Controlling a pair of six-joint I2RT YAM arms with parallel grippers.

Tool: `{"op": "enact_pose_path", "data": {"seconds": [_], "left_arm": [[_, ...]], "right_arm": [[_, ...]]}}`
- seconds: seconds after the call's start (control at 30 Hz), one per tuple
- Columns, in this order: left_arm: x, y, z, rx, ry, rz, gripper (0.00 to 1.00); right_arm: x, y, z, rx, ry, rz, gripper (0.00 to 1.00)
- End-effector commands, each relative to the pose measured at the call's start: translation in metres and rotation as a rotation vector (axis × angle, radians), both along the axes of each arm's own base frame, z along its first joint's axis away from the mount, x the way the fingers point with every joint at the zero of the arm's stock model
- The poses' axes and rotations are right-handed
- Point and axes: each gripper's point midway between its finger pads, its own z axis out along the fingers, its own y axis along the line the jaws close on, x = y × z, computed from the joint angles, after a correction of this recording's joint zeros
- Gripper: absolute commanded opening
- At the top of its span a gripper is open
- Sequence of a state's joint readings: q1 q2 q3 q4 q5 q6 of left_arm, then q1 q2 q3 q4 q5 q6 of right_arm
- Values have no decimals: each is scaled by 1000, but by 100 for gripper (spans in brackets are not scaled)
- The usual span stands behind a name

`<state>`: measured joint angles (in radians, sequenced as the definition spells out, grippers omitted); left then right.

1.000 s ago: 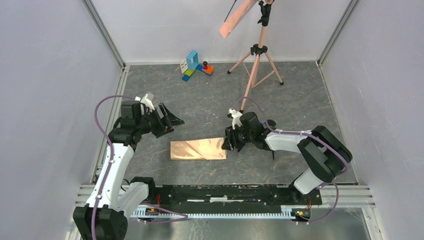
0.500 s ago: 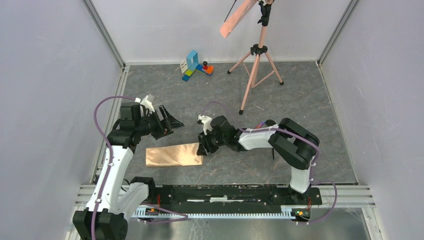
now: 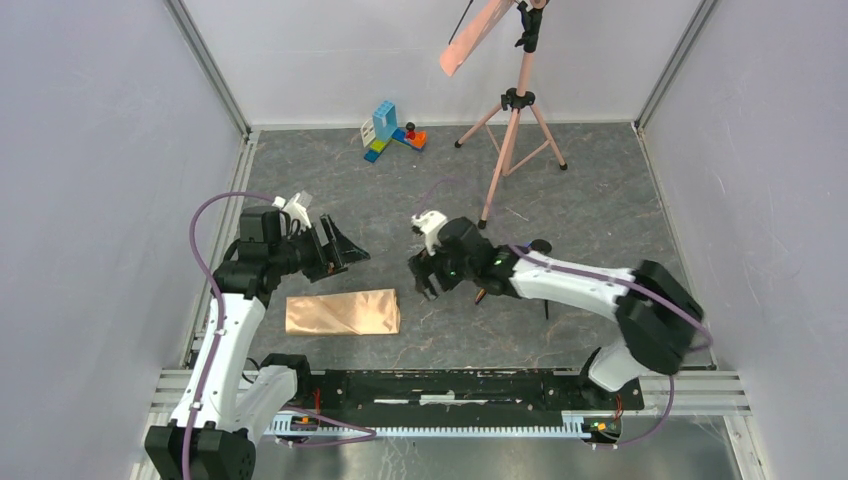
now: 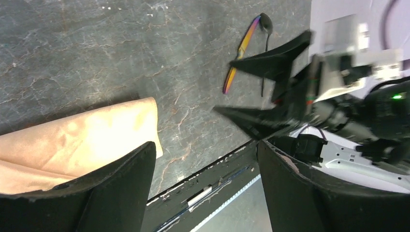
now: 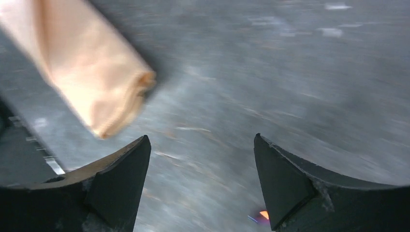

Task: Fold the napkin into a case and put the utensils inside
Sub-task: Rotate the smaller rectangle-folded napkin at the center of the board, then pick up the spoon from the center of the board.

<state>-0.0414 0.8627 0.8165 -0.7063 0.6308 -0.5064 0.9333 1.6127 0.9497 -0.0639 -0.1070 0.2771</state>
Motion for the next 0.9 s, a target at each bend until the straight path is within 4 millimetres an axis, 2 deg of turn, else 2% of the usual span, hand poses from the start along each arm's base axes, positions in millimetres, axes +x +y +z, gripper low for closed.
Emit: {"op": "enact_pose_path", "data": {"seconds": [0.0, 0.1, 0.13, 0.2, 0.3, 0.37, 0.43, 0.53, 0.63, 0.77, 0.87], "left_arm": [[0, -10, 30, -19, -141, -118, 84], [-1, -18, 31, -50, -144, -154, 83], [-1, -20, 31, -53, -145, -164, 82], [-4, -26, 30, -60, -140, -189, 82], [-10, -33, 30, -65, -138, -221, 82], [-15, -37, 29, -71, -136, -242, 82], [-21, -41, 30, -86, -132, -265, 82], [-30, -46, 30, -98, -136, -291, 82], [-36, -49, 28, -105, -131, -307, 82], [-42, -58, 28, -134, -126, -344, 83], [-45, -67, 29, -153, -126, -376, 83]], "right_arm": [[44, -131, 23, -434, -248, -216, 87], [56, -212, 14, -535, -121, -520, 89], [54, -231, 8, -533, -47, -625, 89], [50, -246, 2, -464, 66, -771, 90], [58, -263, 7, -339, 51, -940, 90], [64, -271, 7, -314, 24, -941, 88], [66, -280, -4, -330, 68, -899, 83], [64, -297, -30, -408, 138, -834, 77], [68, -291, -45, -396, 159, -756, 68], [77, -291, -53, -398, 131, -742, 61], [77, -290, -63, -407, 141, -723, 49]]}}
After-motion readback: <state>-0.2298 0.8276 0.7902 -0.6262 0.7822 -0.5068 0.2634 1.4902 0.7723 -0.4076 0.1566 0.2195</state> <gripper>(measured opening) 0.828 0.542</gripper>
